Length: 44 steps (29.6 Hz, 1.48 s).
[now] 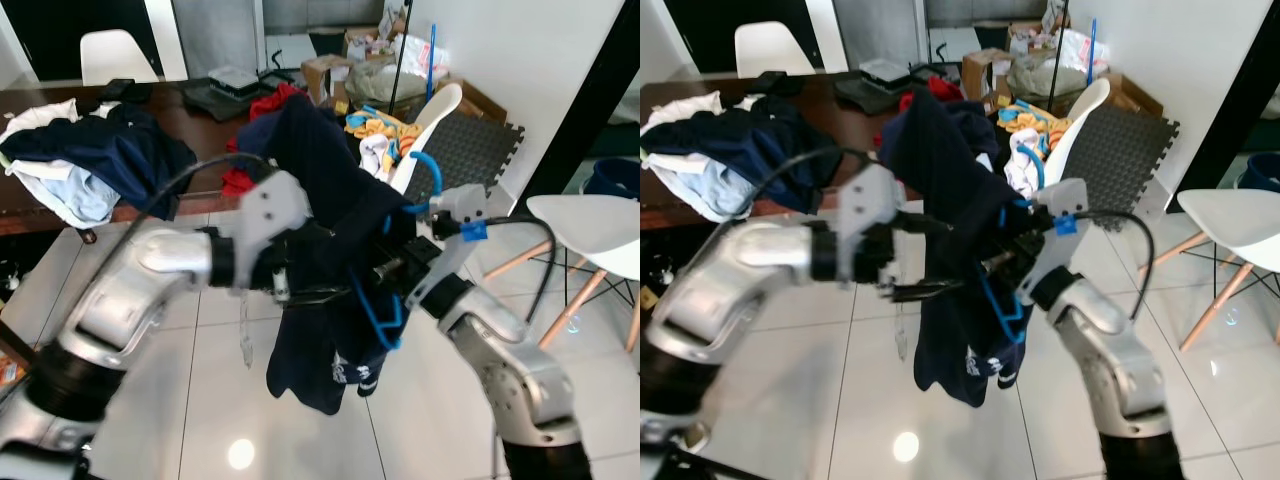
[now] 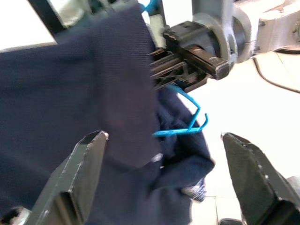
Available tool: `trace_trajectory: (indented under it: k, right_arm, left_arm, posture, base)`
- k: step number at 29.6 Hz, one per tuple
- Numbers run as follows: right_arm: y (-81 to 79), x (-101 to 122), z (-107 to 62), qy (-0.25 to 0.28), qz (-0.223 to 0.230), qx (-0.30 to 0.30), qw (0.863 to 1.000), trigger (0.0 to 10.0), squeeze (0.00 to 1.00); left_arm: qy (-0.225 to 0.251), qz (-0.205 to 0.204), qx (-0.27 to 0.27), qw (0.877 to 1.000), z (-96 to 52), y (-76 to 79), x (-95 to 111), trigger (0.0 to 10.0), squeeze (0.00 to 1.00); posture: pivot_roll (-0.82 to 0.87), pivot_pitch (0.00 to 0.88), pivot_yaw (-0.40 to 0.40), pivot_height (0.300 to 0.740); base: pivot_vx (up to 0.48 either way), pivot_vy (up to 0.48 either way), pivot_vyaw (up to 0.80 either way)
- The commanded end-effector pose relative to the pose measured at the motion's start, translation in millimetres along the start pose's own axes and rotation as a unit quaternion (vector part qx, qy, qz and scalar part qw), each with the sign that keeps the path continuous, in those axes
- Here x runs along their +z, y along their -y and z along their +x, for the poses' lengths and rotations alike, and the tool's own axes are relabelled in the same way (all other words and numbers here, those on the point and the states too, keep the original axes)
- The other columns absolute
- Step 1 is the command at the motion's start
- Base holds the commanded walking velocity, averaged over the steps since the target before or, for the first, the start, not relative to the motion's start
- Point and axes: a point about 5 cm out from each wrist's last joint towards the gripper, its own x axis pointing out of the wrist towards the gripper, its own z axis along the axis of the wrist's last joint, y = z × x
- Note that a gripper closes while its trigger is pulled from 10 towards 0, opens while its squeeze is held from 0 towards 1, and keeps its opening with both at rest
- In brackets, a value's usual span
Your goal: Hang hanger
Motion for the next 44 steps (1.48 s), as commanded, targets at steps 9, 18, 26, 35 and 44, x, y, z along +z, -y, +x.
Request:
trace_trajectory:
  k: [9,18,26,35,44]
  right_arm:
    - [12.7,-2,-16.9,-0.053,-0.095,0.044,0.993,10.0,0.00]
    - [-6.8,-14,-26.5,-0.139,-0.182,0.171,0.958,10.0,0.00]
    - [-20.3,-13,-28.7,-0.155,-0.189,0.237,0.940,10.0,0.00]
    - [-36.2,-5,-21.5,-0.133,-0.198,0.275,0.931,10.0,0.00]
    - [-43.6,0,-18.8,-0.117,-0.188,0.287,0.932,10.0,0.00]
  left_arm:
    - [0.008,0.050,-0.026,0.998,-33.4,-18.4,36,10.0,1.00]
    - [-0.041,0.113,-0.069,0.990,-40.8,-36.5,39,10.0,0.00]
    - [-0.075,0.097,-0.138,0.983,-36.9,-31.2,24,10.0,0.00]
    - [-0.121,0.085,-0.183,0.972,-27.0,-22.3,-13,10.0,0.00]
    - [-0.140,0.090,-0.180,0.969,-17.0,-19.2,-31,10.0,0.00]
  posture:
    - [0.04,0.093,0.015,0.740]
    - [0.04,0.074,0.036,0.740]
    - [0.03,0.066,0.040,0.740]
    - [0.03,0.064,0.044,0.740]
    - [0.02,0.067,0.046,0.740]
  base:
    - [0.000,0.000,0.00]
    - [0.000,0.000,0.00]
    - [0.000,0.000,0.00]
    - [0.000,0.000,0.00]
    - [0.000,0.000,0.00]
